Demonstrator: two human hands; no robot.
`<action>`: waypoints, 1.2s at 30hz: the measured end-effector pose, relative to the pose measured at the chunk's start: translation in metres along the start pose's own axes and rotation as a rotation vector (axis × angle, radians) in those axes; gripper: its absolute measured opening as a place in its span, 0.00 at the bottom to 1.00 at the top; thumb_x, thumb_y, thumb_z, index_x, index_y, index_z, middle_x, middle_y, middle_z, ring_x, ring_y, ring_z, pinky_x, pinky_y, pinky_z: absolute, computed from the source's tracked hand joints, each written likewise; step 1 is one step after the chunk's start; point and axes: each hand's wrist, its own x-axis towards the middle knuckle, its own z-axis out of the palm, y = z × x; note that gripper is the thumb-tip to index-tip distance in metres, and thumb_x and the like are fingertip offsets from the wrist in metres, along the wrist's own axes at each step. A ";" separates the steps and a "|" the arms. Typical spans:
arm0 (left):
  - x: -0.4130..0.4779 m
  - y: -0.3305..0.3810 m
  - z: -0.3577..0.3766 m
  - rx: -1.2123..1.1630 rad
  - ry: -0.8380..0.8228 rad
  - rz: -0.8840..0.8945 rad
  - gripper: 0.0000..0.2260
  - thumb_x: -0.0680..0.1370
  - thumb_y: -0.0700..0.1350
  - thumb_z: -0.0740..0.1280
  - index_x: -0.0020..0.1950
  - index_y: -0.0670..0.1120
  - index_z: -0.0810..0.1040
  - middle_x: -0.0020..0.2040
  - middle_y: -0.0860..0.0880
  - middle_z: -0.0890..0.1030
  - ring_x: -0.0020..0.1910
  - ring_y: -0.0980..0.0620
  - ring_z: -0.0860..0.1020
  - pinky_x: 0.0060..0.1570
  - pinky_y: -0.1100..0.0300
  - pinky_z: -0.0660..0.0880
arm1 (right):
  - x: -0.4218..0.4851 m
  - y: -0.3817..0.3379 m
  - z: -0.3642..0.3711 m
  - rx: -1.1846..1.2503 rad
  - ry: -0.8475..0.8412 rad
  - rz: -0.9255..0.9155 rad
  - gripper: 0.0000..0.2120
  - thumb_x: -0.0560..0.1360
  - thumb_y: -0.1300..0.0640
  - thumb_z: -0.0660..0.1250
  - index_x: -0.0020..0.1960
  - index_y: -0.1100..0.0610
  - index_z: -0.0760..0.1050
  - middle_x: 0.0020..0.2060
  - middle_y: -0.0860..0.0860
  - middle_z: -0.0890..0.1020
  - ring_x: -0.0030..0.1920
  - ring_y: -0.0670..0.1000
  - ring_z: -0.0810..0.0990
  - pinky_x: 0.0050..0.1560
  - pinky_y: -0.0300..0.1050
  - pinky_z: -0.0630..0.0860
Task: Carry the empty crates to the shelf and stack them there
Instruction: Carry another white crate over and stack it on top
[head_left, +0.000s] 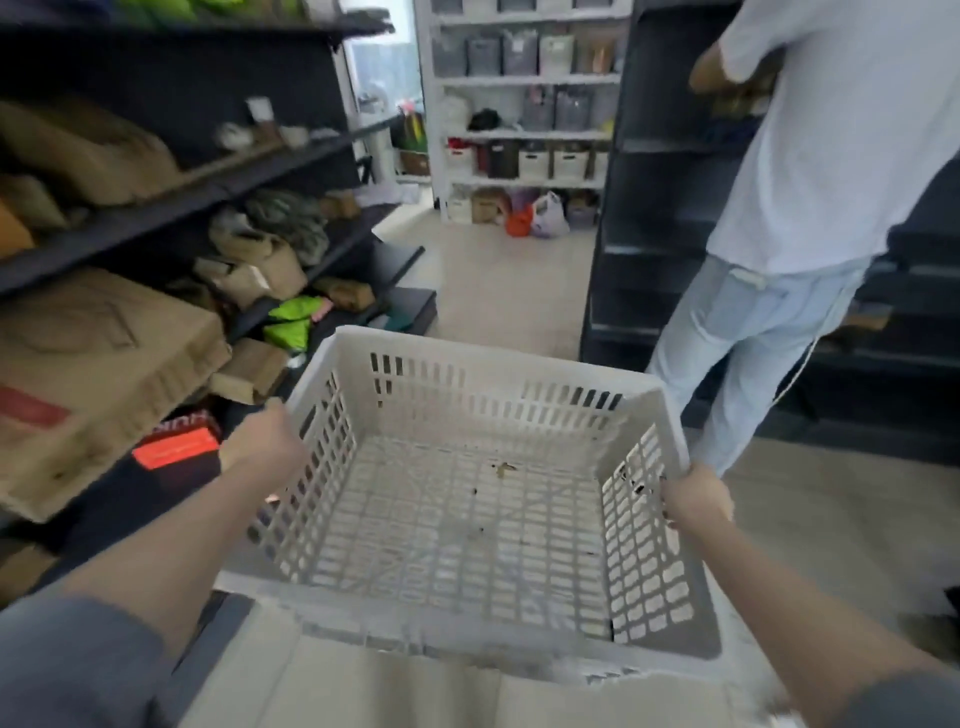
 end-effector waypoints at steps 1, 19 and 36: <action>-0.007 -0.013 -0.021 0.001 0.025 -0.028 0.16 0.75 0.39 0.62 0.62 0.38 0.69 0.54 0.37 0.79 0.54 0.37 0.79 0.44 0.51 0.72 | -0.009 -0.021 -0.008 -0.022 -0.003 -0.060 0.06 0.75 0.61 0.60 0.51 0.60 0.68 0.53 0.65 0.80 0.49 0.61 0.80 0.51 0.53 0.77; -0.279 -0.346 -0.254 -0.095 0.409 -0.727 0.10 0.77 0.42 0.61 0.56 0.39 0.72 0.54 0.40 0.80 0.55 0.40 0.79 0.45 0.52 0.72 | -0.310 -0.299 0.069 -0.054 -0.311 -0.882 0.05 0.76 0.58 0.63 0.51 0.58 0.72 0.52 0.62 0.80 0.52 0.63 0.80 0.48 0.50 0.76; -0.752 -0.578 -0.323 -0.065 0.630 -1.535 0.10 0.80 0.43 0.59 0.54 0.38 0.74 0.45 0.40 0.82 0.44 0.40 0.82 0.48 0.45 0.81 | -0.848 -0.243 0.213 -0.165 -0.859 -1.404 0.11 0.77 0.60 0.56 0.56 0.58 0.73 0.52 0.59 0.80 0.47 0.61 0.82 0.46 0.51 0.81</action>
